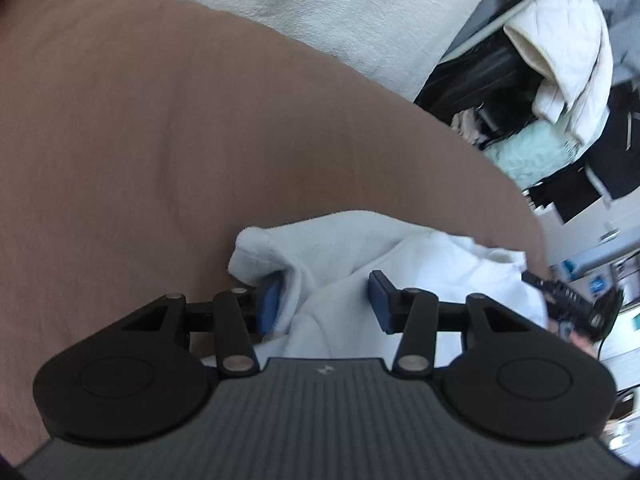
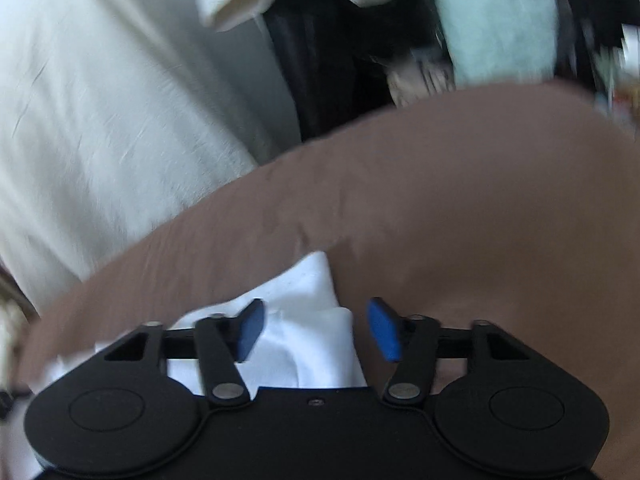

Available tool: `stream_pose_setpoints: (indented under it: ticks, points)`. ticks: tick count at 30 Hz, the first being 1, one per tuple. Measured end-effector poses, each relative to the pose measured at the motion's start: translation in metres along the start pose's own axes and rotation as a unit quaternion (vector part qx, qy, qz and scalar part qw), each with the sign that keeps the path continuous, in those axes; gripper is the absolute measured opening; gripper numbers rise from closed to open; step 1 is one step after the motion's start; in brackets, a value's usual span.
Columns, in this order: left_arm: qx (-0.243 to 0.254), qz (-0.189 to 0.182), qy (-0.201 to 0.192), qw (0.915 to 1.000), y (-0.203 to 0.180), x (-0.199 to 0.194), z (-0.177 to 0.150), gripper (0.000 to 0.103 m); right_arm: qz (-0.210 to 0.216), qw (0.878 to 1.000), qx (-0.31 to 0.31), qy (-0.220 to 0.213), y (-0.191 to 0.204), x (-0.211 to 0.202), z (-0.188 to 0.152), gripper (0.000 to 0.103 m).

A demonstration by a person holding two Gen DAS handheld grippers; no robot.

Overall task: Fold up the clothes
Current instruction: 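Lay the shirt fold down and open both tools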

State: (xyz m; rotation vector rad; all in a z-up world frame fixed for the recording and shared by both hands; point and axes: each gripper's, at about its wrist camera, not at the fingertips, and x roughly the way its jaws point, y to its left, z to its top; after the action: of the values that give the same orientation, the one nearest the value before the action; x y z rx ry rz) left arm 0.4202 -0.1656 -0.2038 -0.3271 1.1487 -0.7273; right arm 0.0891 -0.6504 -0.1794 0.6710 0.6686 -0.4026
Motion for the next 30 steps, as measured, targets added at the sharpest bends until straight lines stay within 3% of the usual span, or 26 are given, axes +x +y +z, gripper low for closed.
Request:
stream_pose_setpoints:
  ticks: [1, 3, 4, 5, 6, 7, 8, 9, 12, 14, 17, 19, 20, 21, 23, 26, 30]
  points:
    - [0.011, 0.008, -0.005, 0.9999, -0.004, 0.003, 0.000, 0.044, 0.002, 1.000, -0.001, 0.014, -0.003, 0.012, 0.001, 0.071]
    - [0.059, 0.055, -0.015, 0.9967, -0.015, 0.010, -0.006, 0.028, 0.004, 0.999, -0.028, 0.021, 0.007, 0.028, 0.011, 0.075]
    - [0.092, 0.070, -0.025, 0.9930, -0.028, 0.000, -0.019, 0.026, 0.005, 0.999, -0.044, 0.022, 0.013, 0.035, 0.017, 0.074]
    - [0.135, 0.080, -0.039, 0.9868, -0.040, -0.003, -0.024, 0.013, 0.000, 0.997, -0.072, 0.016, 0.022, 0.037, 0.016, 0.047]
    - [0.172, 0.090, -0.059, 0.9792, -0.051, -0.010, -0.029, 0.011, -0.007, 0.994, -0.105, 0.006, 0.033, 0.036, 0.012, 0.020]
    - [0.208, 0.100, -0.079, 0.9699, -0.062, -0.017, -0.035, 0.010, -0.014, 0.990, -0.138, -0.004, 0.044, 0.034, 0.008, 0.010]
    - [0.243, 0.110, -0.099, 0.9587, -0.073, -0.024, -0.041, 0.010, -0.020, 0.985, -0.171, -0.014, 0.055, 0.033, 0.005, 0.010]
    - [0.248, 0.113, -0.130, 0.9534, -0.080, -0.035, -0.045, 0.010, -0.027, 0.978, -0.203, -0.024, 0.065, 0.032, 0.001, 0.010]
    - [0.247, 0.139, -0.214, 0.9349, -0.091, -0.058, -0.054, 0.012, -0.043, 0.971, -0.220, -0.079, 0.070, 0.012, 0.004, 0.008]
    - [0.243, 0.198, -0.213, 0.9255, -0.088, -0.050, -0.049, 0.015, -0.030, 0.975, -0.203, -0.087, 0.063, 0.004, 0.014, 0.007]
    - [0.194, 0.269, -0.204, 0.9211, -0.070, -0.044, -0.041, 0.015, -0.050, 0.981, -0.161, -0.095, 0.053, -0.008, 0.014, 0.012]
    - [0.160, 0.219, -0.192, 0.9433, -0.064, -0.055, -0.049, 0.018, -0.067, 0.984, -0.131, -0.101, 0.047, -0.015, 0.013, 0.021]
    - [0.159, 0.191, -0.188, 0.9504, -0.064, -0.063, -0.057, 0.026, -0.075, 0.985, -0.117, -0.103, 0.044, -0.019, 0.012, 0.023]
    - [0.163, 0.181, -0.182, 0.9527, -0.070, -0.069, -0.068, 0.036, -0.084, 0.986, -0.102, -0.106, 0.041, -0.023, 0.011, 0.029]
    - [0.173, 0.168, -0.175, 0.9547, -0.082, -0.081, -0.090, 0.042, -0.077, 0.989, -0.067, -0.109, 0.034, -0.036, 0.008, 0.054]
    - [0.174, 0.158, -0.164, 0.9580, -0.096, -0.097, -0.122, 0.044, -0.015, 0.995, -0.037, -0.096, 0.039, -0.063, -0.009, 0.054]
    - [0.121, 0.116, -0.149, 0.9747, -0.102, -0.103, -0.163, 0.050, 0.069, 0.995, 0.008, -0.075, 0.034, -0.095, -0.032, 0.054]
